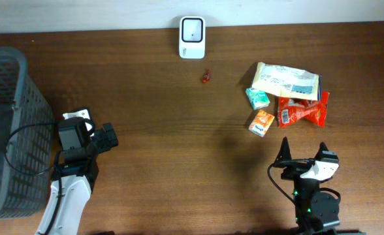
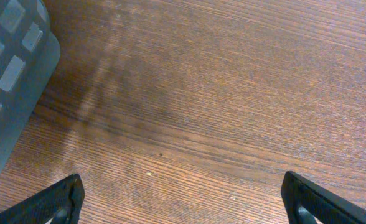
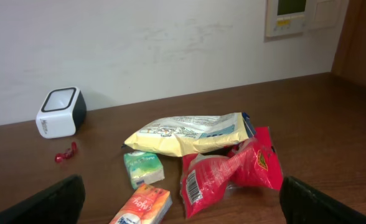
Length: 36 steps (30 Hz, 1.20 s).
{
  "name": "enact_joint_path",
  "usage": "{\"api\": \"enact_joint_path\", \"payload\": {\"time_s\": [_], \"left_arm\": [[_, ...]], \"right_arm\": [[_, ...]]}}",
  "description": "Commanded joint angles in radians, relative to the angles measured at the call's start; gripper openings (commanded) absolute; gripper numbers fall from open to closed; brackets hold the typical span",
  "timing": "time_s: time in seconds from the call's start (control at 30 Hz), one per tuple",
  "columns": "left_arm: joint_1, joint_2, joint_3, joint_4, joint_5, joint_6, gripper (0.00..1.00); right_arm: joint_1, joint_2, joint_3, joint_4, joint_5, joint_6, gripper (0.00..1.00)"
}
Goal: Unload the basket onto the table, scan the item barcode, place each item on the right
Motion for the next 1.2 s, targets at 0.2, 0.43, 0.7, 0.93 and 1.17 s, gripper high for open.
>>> {"api": "enact_joint_path", "payload": {"time_s": [0.2,0.43,0.7,0.93,1.17], "left_arm": [[0.0,-0.088,-0.023,-0.018,0.014,0.001,0.99],[-0.022,-0.415,-0.294,-0.018,0.014,0.001,0.99],[-0.022,-0.649,-0.448,-0.299,0.014,0.001,0.99],[-0.022,-0.826,-0.448,-0.298,0.014,0.001,0.99],[-0.022,-1.05,-0.448,-0.298,0.014,0.001,0.99]], "right_arm": [[-0.001,-0.009,-0.01,0.002,0.002,-0.006,0.99],[-0.001,-0.009,-0.01,0.002,0.002,-0.006,0.99],[-0.001,-0.009,-0.01,0.002,0.002,-0.006,0.99],[-0.001,-0.009,-0.01,0.002,0.002,-0.006,0.99],[-0.001,-0.009,-0.01,0.002,0.002,-0.006,0.99]]}}
